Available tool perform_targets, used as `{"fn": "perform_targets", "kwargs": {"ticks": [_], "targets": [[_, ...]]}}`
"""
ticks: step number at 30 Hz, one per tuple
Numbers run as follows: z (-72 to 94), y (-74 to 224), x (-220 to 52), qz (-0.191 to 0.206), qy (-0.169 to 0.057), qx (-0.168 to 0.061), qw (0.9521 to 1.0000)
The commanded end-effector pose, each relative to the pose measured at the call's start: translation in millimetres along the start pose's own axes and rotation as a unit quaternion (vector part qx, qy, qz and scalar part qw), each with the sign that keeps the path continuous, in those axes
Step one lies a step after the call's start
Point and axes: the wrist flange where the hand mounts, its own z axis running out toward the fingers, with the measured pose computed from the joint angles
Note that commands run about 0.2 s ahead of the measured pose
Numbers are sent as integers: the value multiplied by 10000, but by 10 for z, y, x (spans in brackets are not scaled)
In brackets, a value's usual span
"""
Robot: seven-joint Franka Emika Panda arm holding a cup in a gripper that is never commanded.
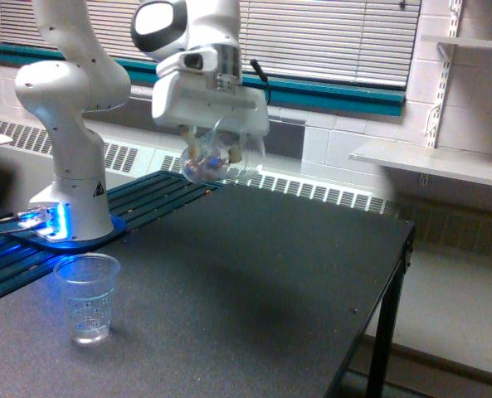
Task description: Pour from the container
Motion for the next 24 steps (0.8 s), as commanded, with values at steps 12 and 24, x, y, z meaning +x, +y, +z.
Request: {"fn": "perform_targets", "kwargs": {"ticks": [12, 24], "targets": [[277, 404, -115, 862, -175, -767, 9932], [344, 708, -128, 1399, -81, -1248, 9822]]}}
